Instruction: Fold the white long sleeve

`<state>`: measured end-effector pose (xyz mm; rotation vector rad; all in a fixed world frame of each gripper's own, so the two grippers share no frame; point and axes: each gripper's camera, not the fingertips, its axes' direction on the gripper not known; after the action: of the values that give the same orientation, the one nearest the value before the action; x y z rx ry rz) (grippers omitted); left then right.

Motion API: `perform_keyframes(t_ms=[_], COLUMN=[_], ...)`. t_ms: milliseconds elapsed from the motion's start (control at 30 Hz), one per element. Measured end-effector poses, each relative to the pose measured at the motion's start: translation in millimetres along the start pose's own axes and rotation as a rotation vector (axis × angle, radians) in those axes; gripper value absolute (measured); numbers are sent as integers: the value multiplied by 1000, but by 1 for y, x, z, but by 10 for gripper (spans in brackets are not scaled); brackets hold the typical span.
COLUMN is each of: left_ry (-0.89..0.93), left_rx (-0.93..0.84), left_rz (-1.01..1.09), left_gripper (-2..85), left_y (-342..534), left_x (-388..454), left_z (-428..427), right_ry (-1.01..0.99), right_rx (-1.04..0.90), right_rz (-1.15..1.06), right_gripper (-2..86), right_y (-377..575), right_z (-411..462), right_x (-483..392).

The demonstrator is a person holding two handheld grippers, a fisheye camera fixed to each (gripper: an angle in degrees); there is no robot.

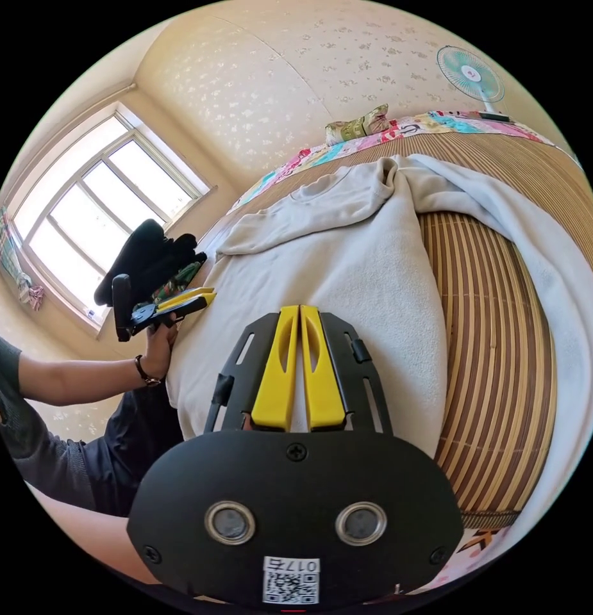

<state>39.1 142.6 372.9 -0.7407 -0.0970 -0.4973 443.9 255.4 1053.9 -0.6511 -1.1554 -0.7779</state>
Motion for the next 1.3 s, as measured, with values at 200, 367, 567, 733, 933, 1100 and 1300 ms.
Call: perform_keyframes(t_ms=[200,367,567,733,933,1100,1300], left_ry=[-24,9,-4,-7,-8,-11,-3], left_rx=[-11,-17,-18,-16,-15,-12,-12], left_rz=[16,3,10,11,11,13,9], left_gripper=[81,81,81,81,81,81,81], left_y=[-17,-33,-50,-64,-80,-92,-107], left_x=[13,8,10,7,1,-5,-15], left_z=[20,35,48,56,64,69,73], right_ry=[-139,185,705,611,416,-80,-571], right_rx=[-49,44,377,20,174,341,238], right_rz=[184,187,361,458,343,100,-145], right_gripper=[11,30,183,128,42,46,63], right_y=[-12,21,83,79,35,-45,-120], right_z=[7,-34,-125,-98,-125,-130,-81], right_x=[21,-15,-32,38,-11,-90,-136])
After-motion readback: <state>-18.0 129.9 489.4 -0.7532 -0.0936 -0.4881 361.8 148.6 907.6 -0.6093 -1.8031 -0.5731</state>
